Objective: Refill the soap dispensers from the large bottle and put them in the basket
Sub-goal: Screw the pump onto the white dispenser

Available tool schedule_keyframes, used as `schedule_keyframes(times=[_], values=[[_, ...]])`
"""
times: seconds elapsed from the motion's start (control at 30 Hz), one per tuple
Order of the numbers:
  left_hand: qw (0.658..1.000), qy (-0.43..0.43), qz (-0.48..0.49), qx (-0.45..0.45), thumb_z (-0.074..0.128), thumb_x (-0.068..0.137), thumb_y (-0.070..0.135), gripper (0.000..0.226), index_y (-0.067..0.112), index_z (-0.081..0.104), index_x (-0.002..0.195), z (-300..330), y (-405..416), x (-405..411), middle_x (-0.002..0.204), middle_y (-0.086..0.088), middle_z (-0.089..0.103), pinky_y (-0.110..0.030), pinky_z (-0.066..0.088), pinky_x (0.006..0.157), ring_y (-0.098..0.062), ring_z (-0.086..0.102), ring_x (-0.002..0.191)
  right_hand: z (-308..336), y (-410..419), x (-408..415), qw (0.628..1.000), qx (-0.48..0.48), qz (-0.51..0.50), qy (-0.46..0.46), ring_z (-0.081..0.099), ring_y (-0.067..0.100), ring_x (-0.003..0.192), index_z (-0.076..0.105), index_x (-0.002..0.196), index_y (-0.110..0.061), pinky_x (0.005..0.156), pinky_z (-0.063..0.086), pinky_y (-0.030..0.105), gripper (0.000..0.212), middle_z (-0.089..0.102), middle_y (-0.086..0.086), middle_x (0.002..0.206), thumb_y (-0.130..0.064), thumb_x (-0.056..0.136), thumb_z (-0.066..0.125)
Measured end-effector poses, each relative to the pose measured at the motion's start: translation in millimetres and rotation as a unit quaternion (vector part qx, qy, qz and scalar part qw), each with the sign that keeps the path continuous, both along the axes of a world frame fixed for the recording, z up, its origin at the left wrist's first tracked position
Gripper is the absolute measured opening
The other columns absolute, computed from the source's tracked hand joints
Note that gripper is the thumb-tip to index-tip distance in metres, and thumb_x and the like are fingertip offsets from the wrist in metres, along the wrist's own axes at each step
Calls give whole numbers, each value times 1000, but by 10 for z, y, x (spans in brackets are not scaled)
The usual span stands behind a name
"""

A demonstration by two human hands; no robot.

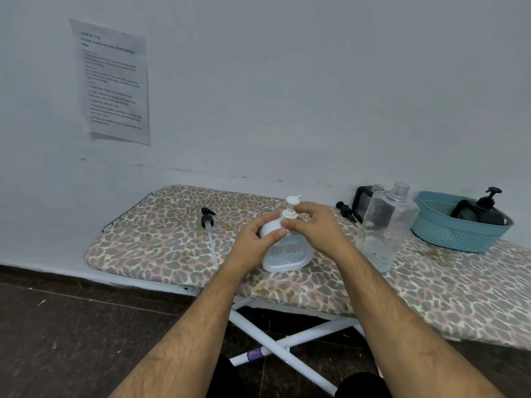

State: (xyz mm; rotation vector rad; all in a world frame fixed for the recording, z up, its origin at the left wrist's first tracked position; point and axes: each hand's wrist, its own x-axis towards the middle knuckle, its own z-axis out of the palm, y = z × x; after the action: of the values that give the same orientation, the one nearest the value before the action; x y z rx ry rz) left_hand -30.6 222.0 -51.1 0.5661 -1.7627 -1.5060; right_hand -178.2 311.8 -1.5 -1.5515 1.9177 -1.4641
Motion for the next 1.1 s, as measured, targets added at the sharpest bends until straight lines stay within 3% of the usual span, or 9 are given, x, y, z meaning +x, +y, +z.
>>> schedule_keyframes(times=[0.2, 0.33, 0.57, 0.73, 0.83, 0.9, 0.97, 1.03, 1.1], values=[[1000, 8, -3, -4, 75, 89, 21, 41, 22, 65, 128, 24, 9, 11, 125, 0, 66, -28, 58, 87, -15, 66, 111, 276, -15, -182, 983, 135, 107, 59, 69, 16, 97, 73, 108, -14, 89, 53, 38, 20, 74, -2, 105, -23, 90, 69], [1000, 7, -5, -3, 75, 89, 21, 40, 23, 65, 127, 15, 17, 14, 124, 0, 66, -29, 58, 87, -15, 66, 110, 379, -49, -225, 972, 175, 146, 48, 70, 12, 91, 75, 101, -16, 81, 52, 28, 13, 75, -2, 98, -20, 90, 70], [1000, 10, 13, -3, 76, 87, 22, 47, 15, 63, 132, -1, -15, 4, 127, -3, 65, -38, 58, 93, -18, 65, 114, 92, -24, -73, 997, 66, 36, -9, 70, 5, 85, 77, 94, -23, 80, 52, 30, 14, 75, -9, 91, -26, 81, 79], [1000, 19, 3, 0, 77, 86, 23, 47, 18, 64, 131, -30, 13, 10, 127, 0, 66, -29, 58, 90, -15, 66, 114, -154, -43, 150, 994, -28, -102, -33, 65, 14, 80, 69, 80, -17, 72, 51, 31, 21, 69, -5, 82, -32, 73, 83], [1000, 19, -7, 1, 77, 87, 20, 47, 18, 63, 132, -11, 6, 19, 129, -1, 65, -30, 58, 90, -15, 66, 114, -168, -55, 154, 993, -21, -112, -37, 60, 11, 72, 64, 78, -17, 65, 46, 27, 30, 65, -7, 77, -38, 70, 84], [1000, 14, -8, -2, 77, 86, 21, 46, 20, 64, 131, -6, 5, 43, 128, 0, 66, -27, 57, 87, -13, 66, 112, -112, -44, 101, 996, 6, -66, -66, 61, 11, 74, 67, 85, -12, 69, 48, 28, 35, 67, -5, 82, -42, 74, 81], [1000, 9, -7, -3, 78, 86, 22, 46, 23, 65, 129, 0, 2, 55, 127, 1, 66, -25, 57, 84, -10, 67, 110, -64, -24, 44, 993, 23, -7, -118, 67, 12, 91, 71, 100, -14, 85, 51, 32, 36, 72, -3, 99, -42, 79, 76], [1000, 7, -5, 0, 78, 85, 22, 44, 25, 65, 127, 13, -1, 52, 127, 1, 65, -23, 57, 82, -9, 66, 109, -38, -12, 9, 986, 31, 32, -158, 67, 16, 105, 72, 111, -14, 97, 49, 37, 36, 72, 1, 112, -31, 79, 69], [1000, 6, -2, -2, 78, 85, 22, 43, 28, 64, 126, 25, -7, 41, 127, 1, 65, -26, 57, 85, -11, 65, 111, -44, -15, -29, 983, 29, 61, -171, 68, 20, 104, 75, 105, -15, 96, 50, 38, 26, 74, 4, 109, -19, 80, 67]])
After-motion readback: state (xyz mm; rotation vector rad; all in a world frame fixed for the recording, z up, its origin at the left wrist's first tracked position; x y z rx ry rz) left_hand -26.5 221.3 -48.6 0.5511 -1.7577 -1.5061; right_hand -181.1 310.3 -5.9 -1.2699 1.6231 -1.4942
